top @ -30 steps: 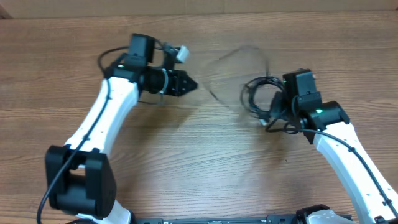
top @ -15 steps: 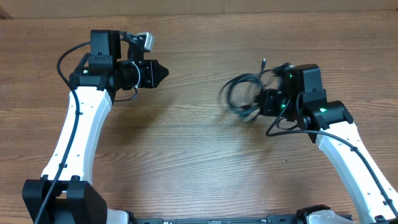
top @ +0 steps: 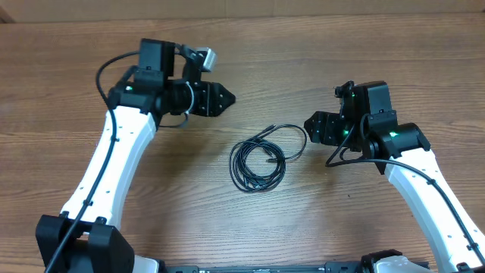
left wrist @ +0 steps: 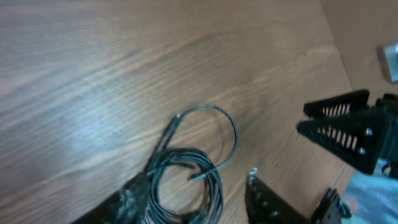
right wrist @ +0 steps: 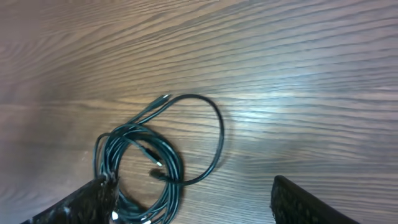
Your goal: Untangle cables
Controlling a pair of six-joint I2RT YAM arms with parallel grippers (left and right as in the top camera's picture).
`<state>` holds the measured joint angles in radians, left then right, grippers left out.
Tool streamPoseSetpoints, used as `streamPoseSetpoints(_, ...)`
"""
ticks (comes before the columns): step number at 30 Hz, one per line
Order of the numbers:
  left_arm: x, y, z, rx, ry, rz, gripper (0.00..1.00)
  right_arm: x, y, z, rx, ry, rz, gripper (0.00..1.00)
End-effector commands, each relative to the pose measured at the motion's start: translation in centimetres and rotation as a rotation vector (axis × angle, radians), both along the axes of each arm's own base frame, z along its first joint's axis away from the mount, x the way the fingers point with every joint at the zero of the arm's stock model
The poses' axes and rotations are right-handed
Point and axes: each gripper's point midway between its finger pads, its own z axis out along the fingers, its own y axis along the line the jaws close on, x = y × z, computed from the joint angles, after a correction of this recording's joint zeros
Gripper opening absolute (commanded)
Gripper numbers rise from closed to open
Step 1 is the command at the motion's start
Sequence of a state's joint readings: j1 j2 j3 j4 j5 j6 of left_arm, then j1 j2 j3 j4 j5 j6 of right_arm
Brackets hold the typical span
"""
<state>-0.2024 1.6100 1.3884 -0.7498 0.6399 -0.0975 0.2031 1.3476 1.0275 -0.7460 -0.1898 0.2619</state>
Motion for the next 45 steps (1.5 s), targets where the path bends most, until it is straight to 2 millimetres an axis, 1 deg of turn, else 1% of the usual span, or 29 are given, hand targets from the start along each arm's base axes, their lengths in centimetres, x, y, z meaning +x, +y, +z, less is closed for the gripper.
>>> streamPoseSetpoints(1, -0.8, -0.7, -1.1, 0.097, -0.013, -0.011, 0.55, 0.6, -0.7, 0.6, -0.025, -0.022, -0.045, 0.78)
streamPoseSetpoints(4, -1.7, -0.7, -3.7, 0.209, 0.016, -0.013, 0.55, 0.6, -0.7, 0.6, -0.025, -0.022, -0.045, 0.81)
streamPoseSetpoints(9, -3.0, -0.5, -8.1, 0.347, 0.065, -0.041, 0.52, 0.6, -0.7, 0.6, -0.025, -0.022, -0.045, 0.81)
streamPoseSetpoints(16, -3.8, -1.0, -13.2, 0.424, 0.131, -0.155, 0.56, 0.6, -0.7, 0.6, -0.024, -0.023, -0.045, 0.81)
streamPoseSetpoints(20, -4.0, -1.6, -16.2, 0.452, 0.164, -0.209, 0.55, 0.6, -0.7, 0.6, -0.024, -0.022, -0.045, 0.82)
streamPoseSetpoints(23, -3.9, -1.4, -18.3, 0.496, 0.185, -0.220, 0.54, 0.6, -0.7, 0.6, -0.024, -0.022, -0.045, 0.81)
streamPoseSetpoints(27, -3.8, -1.5, -20.1, 0.506, 0.209, -0.227, 0.54, 0.6, -0.7, 0.6, -0.024, -0.023, -0.045, 0.81)
streamPoseSetpoints(29, -3.8, -1.6, -20.6, 0.508, 0.213, -0.228, 0.53, 0.6, -0.7, 0.6, -0.024, -0.023, -0.045, 0.81)
streamPoseSetpoints(30, -3.8, -1.6, -20.7, 0.508, 0.214, -0.229, 0.49, 0.6, -0.7, 0.6, -0.024, -0.023, -0.045, 0.81)
streamPoseSetpoints(31, -3.8, -1.6, -20.8, 0.508, 0.214, -0.230, 0.41, 0.6, -0.7, 0.6, -0.025, -0.022, -0.045, 0.81)
streamPoseSetpoints(32, -3.8, -1.6, -20.8, 0.508, 0.213, -0.230, 0.30, 0.6, -0.7, 0.6, -0.025, -0.022, -0.045, 0.81)
streamPoseSetpoints(34, -3.7, -1.7, -20.7, 0.507, 0.211, -0.230, 0.04, 0.6, -0.7, 0.6, -0.024, -0.023, -0.045, 0.81)
streamPoseSetpoints(36, -3.7, -1.7, -20.5, 0.506, 0.211, -0.229, 0.04, 0.6, -0.7, 0.6, -0.024, -0.023, -0.045, 0.81)
streamPoseSetpoints(39, -2.8, -1.9, -18.8, 0.487, 0.214, -0.184, 0.04, 0.6, -0.7, 0.6, -0.024, -0.022, -0.045, 0.82)
streamPoseSetpoints(40, -2.3, -2.1, -17.8, 0.471, 0.212, -0.164, 0.04, 0.6, -0.7, 0.6, -0.024, -0.022, -0.045, 0.83)
streamPoseSetpoints(42, -1.1, -3.1, -14.3, 0.374, 0.187, -0.159, 0.04, 0.6, -0.6, 0.6, -0.020, -0.021, -0.042, 0.87)
streamPoseSetpoints(43, -0.7, -3.9, -12.3, 0.306, 0.170, -0.170, 0.04, 0.5, -0.4, 0.6, -0.007, -0.019, -0.033, 0.89)
streamPoseSetpoints(45, 0.2, -5.9, -6.7, 0.115, 0.114, -0.215, 0.04, 0.2, 0.6, 0.8, 0.038, -0.011, 0.007, 0.92)
